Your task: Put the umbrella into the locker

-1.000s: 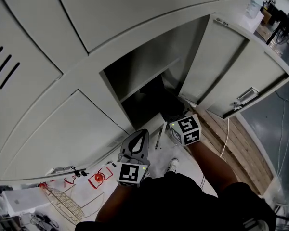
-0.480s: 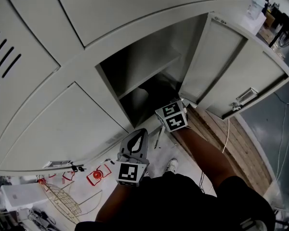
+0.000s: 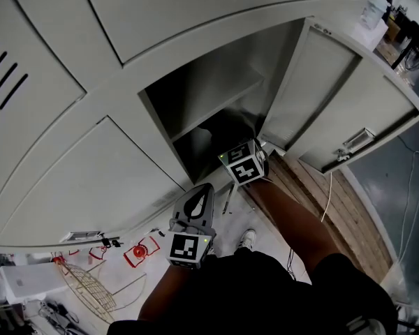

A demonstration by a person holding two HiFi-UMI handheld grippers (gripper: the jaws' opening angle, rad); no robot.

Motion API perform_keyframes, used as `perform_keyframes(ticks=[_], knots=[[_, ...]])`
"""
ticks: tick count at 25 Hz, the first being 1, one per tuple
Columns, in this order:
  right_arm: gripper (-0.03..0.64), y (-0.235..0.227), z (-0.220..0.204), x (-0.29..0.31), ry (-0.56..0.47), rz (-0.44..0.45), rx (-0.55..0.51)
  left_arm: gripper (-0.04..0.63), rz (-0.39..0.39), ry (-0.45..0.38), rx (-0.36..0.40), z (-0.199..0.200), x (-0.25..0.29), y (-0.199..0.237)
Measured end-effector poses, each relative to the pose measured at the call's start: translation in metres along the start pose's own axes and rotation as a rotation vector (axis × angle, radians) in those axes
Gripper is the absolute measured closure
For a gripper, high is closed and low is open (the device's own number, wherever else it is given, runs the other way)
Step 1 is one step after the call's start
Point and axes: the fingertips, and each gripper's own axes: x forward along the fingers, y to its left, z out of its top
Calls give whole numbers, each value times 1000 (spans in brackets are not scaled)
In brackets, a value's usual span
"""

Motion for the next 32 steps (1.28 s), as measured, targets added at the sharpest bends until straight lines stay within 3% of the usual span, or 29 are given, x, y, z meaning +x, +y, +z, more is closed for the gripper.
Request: perform_keyframes(ticks=[2, 4, 7, 20, 24, 32], knots=[[363, 3, 0, 2, -30, 35, 13, 597, -2, 1, -6, -4, 0, 2], [302, 5, 2, 0, -76, 70, 46, 597, -13, -1, -10, -2, 1, 0], [264, 2, 15, -18, -156, 74, 67, 597, -24, 1, -6, 0, 1, -2], [259, -3, 23, -136, -323, 40, 91, 597, -14, -4, -21, 3, 6, -3], [328, -1, 11, -161, -310, 18, 140, 597, -36, -11, 0, 13, 9, -9], [589, 10, -9, -186, -294, -9, 146, 597, -41, -13, 22, 20, 9, -15]])
